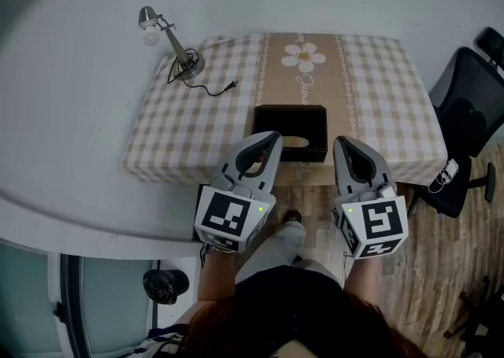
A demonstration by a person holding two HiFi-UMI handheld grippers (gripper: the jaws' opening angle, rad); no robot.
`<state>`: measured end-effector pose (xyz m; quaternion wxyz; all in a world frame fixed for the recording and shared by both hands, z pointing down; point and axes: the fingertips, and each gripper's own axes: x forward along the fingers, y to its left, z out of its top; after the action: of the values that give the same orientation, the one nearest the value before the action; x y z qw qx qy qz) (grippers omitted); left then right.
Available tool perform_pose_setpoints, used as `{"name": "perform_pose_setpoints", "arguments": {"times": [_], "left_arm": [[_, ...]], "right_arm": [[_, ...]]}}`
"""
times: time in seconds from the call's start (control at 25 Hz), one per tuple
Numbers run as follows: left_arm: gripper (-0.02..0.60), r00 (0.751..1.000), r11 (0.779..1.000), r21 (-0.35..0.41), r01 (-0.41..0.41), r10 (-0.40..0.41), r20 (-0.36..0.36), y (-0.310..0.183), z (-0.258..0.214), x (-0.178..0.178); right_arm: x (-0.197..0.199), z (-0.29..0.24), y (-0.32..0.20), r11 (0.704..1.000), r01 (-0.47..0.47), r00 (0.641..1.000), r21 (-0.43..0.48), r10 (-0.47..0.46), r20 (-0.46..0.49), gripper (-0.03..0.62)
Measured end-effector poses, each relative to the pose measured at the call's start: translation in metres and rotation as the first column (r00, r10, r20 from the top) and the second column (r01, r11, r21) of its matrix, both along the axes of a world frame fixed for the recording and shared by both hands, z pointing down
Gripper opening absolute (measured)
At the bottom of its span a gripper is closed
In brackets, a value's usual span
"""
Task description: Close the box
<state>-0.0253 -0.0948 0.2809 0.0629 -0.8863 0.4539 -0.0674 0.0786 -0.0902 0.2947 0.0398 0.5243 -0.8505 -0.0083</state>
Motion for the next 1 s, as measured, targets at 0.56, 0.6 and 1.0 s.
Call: {"name": "perform_pose_setpoints", "arguments": {"times": [0.56,0.6,1.0], "left_arm": [[0.028,0.999,0.996,-0.078,0.031,-0.032,-0.009,-0.048,0.017,-0.014],[0.028,0.999,0.996,-0.085,0.035,-0.036,-0.008,-0.051,0.019,-0.015],[0.028,0.996,0.989,-0.120,0.089,-0.085,0.032,-0.086,0.042,-0.046]], "right_arm": [[0.008,0.008,-0.055,0.999,-0.005,0.999,-0.037,0.004,-0.032,0.017],[0.008,0.009,-0.058,0.999,-0.004,0.999,-0.040,0.002,-0.035,0.017],[0.006,0.022,-0.095,0.996,0.029,0.999,-0.085,-0.032,-0.043,0.017]]}}
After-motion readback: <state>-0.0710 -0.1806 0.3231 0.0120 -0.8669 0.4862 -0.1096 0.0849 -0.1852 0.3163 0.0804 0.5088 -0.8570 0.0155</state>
